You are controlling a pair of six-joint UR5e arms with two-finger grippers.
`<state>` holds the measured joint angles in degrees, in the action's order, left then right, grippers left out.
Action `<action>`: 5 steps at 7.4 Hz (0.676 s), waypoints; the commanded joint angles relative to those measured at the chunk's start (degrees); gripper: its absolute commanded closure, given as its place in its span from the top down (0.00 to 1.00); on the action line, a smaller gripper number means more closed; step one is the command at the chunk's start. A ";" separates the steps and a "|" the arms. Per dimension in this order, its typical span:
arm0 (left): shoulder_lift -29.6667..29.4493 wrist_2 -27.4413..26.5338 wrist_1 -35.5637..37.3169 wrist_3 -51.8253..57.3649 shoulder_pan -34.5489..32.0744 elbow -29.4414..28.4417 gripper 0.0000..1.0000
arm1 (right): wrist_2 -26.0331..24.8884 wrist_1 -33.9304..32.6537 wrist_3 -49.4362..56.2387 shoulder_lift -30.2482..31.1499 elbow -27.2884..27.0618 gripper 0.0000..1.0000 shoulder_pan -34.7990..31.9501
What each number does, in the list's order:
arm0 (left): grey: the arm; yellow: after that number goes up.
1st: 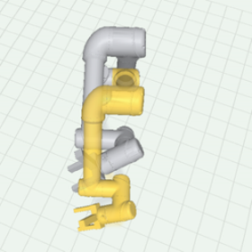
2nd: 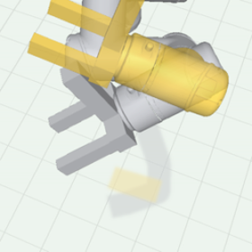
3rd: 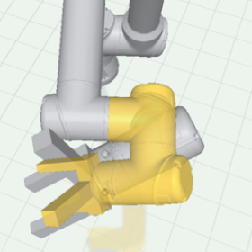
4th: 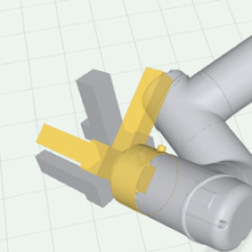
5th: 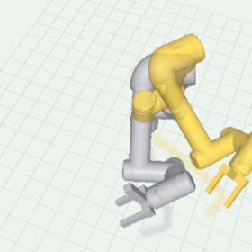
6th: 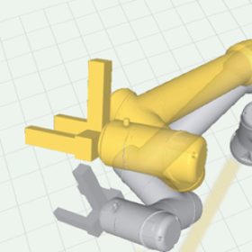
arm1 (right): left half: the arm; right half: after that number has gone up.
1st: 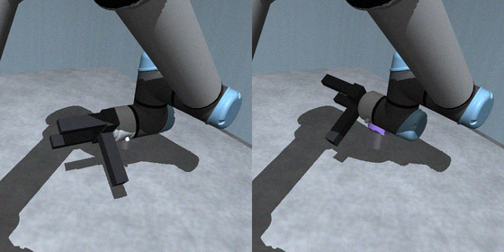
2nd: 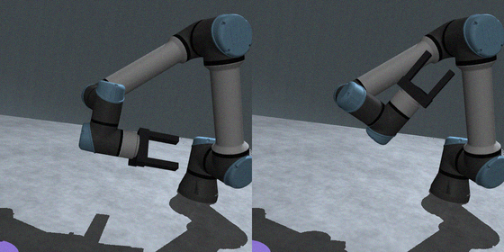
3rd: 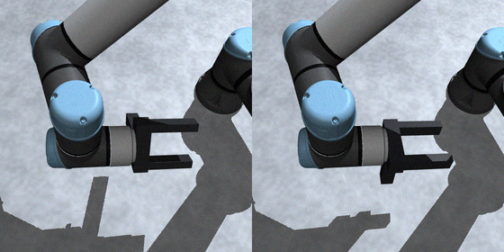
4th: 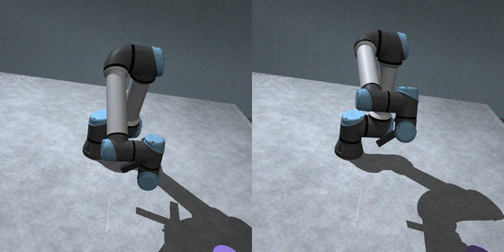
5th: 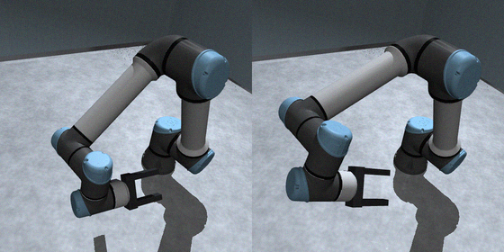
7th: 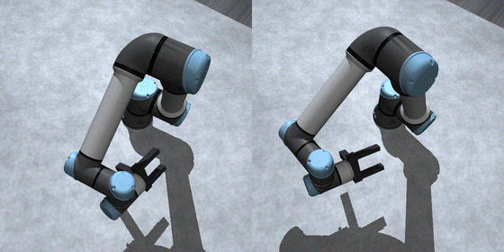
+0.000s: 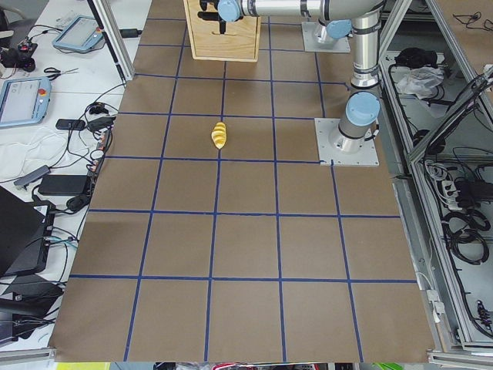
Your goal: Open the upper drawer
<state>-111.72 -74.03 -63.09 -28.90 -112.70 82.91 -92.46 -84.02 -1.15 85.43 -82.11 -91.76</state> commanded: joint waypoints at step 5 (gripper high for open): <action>-0.95 -0.94 1.39 0.86 0.03 -0.03 1.00 | 0.00 0.00 0.00 0.00 0.02 1.00 0.00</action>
<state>-112.58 -74.50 -62.11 -28.51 -112.75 82.88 -92.46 -84.02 -1.14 85.43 -82.09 -91.76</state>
